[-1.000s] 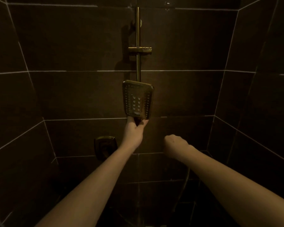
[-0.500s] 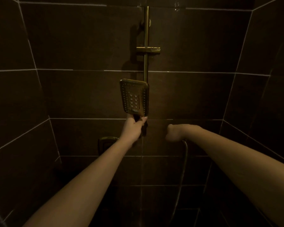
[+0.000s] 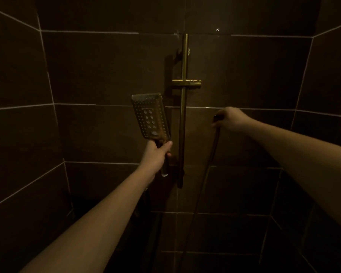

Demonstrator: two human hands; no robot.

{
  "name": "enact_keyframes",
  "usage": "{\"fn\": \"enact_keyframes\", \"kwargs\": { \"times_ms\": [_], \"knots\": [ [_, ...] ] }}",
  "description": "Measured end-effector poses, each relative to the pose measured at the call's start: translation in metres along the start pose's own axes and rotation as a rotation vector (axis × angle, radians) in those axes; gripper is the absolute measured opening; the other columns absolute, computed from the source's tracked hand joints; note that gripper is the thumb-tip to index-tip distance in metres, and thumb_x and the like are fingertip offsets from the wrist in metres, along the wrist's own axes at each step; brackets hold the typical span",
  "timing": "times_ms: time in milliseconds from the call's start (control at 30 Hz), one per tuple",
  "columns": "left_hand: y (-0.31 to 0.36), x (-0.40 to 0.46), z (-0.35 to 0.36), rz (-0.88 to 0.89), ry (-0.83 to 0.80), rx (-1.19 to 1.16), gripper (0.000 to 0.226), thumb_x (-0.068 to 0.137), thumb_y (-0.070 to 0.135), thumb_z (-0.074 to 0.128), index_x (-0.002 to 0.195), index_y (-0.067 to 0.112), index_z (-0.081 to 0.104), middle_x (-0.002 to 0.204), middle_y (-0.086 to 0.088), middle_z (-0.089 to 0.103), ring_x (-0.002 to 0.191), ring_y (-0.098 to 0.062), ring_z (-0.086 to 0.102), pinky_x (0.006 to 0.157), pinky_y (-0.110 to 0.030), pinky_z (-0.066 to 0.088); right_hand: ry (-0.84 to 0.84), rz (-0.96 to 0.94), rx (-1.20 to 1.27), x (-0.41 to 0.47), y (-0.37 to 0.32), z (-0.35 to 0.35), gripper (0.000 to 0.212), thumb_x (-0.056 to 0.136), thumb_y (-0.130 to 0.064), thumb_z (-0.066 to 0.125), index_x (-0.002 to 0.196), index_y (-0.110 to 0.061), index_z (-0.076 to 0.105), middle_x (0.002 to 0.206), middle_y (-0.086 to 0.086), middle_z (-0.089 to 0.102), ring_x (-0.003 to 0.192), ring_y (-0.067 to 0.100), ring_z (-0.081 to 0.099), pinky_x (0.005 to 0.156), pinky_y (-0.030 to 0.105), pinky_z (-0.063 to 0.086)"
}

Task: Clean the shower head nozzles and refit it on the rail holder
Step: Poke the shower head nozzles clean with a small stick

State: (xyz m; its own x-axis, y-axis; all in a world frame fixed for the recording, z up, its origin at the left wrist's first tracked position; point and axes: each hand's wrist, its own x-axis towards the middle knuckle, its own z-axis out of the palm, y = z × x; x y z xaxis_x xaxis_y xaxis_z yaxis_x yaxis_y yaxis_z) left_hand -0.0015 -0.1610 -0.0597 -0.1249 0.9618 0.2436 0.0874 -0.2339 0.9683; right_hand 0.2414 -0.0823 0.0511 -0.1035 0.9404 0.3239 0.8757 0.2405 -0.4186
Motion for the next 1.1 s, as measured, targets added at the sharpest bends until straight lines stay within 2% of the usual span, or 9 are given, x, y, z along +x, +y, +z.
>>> {"fn": "enact_keyframes", "kwargs": {
  "times_ms": [100, 233, 367, 467, 600, 767, 900, 967, 1100],
  "knots": [
    [0.010, 0.011, -0.005, 0.023, -0.006, 0.020, 0.037, 0.100, 0.025, 0.059, 0.136, 0.019, 0.052, 0.119, -0.002, 0.065, 0.105, -0.019, 0.066, 0.103, -0.045, 0.050, 0.156, -0.035, 0.013, 0.034, -0.014, -0.021, 0.039, 0.086, -0.022, 0.071, 0.123, -0.010, 0.063, 0.118, 0.008, 0.064, 0.107, 0.021, 0.060, 0.089, 0.034, 0.051],
    [0.020, 0.024, -0.014, 0.026, -0.037, 0.053, 0.034, 0.101, 0.024, 0.059, 0.134, 0.022, 0.051, 0.118, 0.000, 0.065, 0.103, -0.017, 0.066, 0.085, -0.031, 0.050, 0.356, -0.028, 0.119, 0.081, -0.030, -0.042, 0.034, 0.086, -0.017, 0.073, 0.117, -0.005, 0.066, 0.114, 0.012, 0.067, 0.107, 0.022, 0.063, 0.087, 0.032, 0.051],
    [0.030, 0.035, -0.023, 0.037, -0.019, 0.088, 0.035, 0.101, 0.022, 0.058, 0.135, 0.022, 0.050, 0.115, 0.000, 0.065, 0.100, -0.015, 0.065, 0.075, -0.024, 0.047, 0.449, -0.043, 0.223, 0.114, -0.044, -0.052, 0.036, 0.088, -0.015, 0.068, 0.123, -0.010, 0.061, 0.119, 0.010, 0.063, 0.111, 0.022, 0.061, 0.089, 0.034, 0.052],
    [0.036, 0.036, -0.033, 0.020, -0.003, 0.104, 0.031, 0.101, 0.021, 0.058, 0.131, 0.021, 0.053, 0.114, -0.001, 0.065, 0.098, -0.015, 0.065, 0.075, -0.024, 0.049, 0.456, -0.101, 0.228, 0.129, -0.055, -0.053, 0.038, 0.089, -0.012, 0.066, 0.126, -0.013, 0.058, 0.125, 0.010, 0.061, 0.117, 0.024, 0.058, 0.095, 0.038, 0.051],
    [0.039, 0.035, -0.049, -0.008, 0.025, 0.104, 0.026, 0.100, 0.024, 0.060, 0.125, 0.021, 0.056, 0.111, 0.000, 0.066, 0.096, -0.016, 0.066, 0.088, -0.033, 0.054, 0.444, -0.101, 0.261, 0.144, -0.055, -0.053, 0.041, 0.088, -0.009, 0.067, 0.128, -0.013, 0.058, 0.127, 0.012, 0.060, 0.118, 0.026, 0.057, 0.095, 0.040, 0.052],
    [0.049, 0.038, -0.059, 0.005, 0.073, 0.123, 0.027, 0.101, 0.022, 0.059, 0.128, 0.021, 0.053, 0.116, -0.001, 0.064, 0.095, -0.015, 0.064, 0.080, -0.026, 0.053, 0.416, -0.098, 0.256, 0.149, -0.062, -0.045, 0.037, 0.088, -0.007, 0.068, 0.125, -0.011, 0.061, 0.124, 0.012, 0.061, 0.111, 0.023, 0.058, 0.079, 0.027, 0.047],
    [0.050, 0.042, -0.061, 0.026, 0.077, 0.137, 0.027, 0.102, 0.019, 0.058, 0.127, 0.023, 0.052, 0.116, 0.000, 0.063, 0.096, -0.013, 0.063, 0.067, -0.017, 0.047, 0.353, -0.109, 0.243, 0.159, -0.065, -0.040, 0.037, 0.088, -0.011, 0.069, 0.124, -0.011, 0.062, 0.121, 0.011, 0.061, 0.101, 0.020, 0.059, 0.078, 0.030, 0.053],
    [0.047, 0.043, -0.062, 0.027, 0.081, 0.124, 0.022, 0.101, 0.018, 0.058, 0.121, 0.025, 0.053, 0.113, 0.000, 0.063, 0.094, -0.014, 0.062, 0.069, -0.019, 0.048, 0.336, -0.086, 0.228, 0.161, -0.069, -0.038, 0.034, 0.091, -0.014, 0.066, 0.125, -0.010, 0.062, 0.116, 0.010, 0.061, 0.096, 0.020, 0.060, 0.079, 0.033, 0.054],
    [0.038, 0.046, -0.058, 0.009, 0.074, 0.090, 0.018, 0.101, 0.019, 0.059, 0.119, 0.024, 0.057, 0.109, -0.001, 0.064, 0.093, -0.015, 0.064, 0.073, -0.023, 0.049, 0.307, -0.049, 0.113, 0.156, -0.063, -0.029, 0.024, 0.099, -0.027, 0.051, 0.108, -0.013, 0.068, 0.087, 0.002, 0.061, 0.074, 0.014, 0.058, 0.057, 0.027, 0.043]
  ]
}}
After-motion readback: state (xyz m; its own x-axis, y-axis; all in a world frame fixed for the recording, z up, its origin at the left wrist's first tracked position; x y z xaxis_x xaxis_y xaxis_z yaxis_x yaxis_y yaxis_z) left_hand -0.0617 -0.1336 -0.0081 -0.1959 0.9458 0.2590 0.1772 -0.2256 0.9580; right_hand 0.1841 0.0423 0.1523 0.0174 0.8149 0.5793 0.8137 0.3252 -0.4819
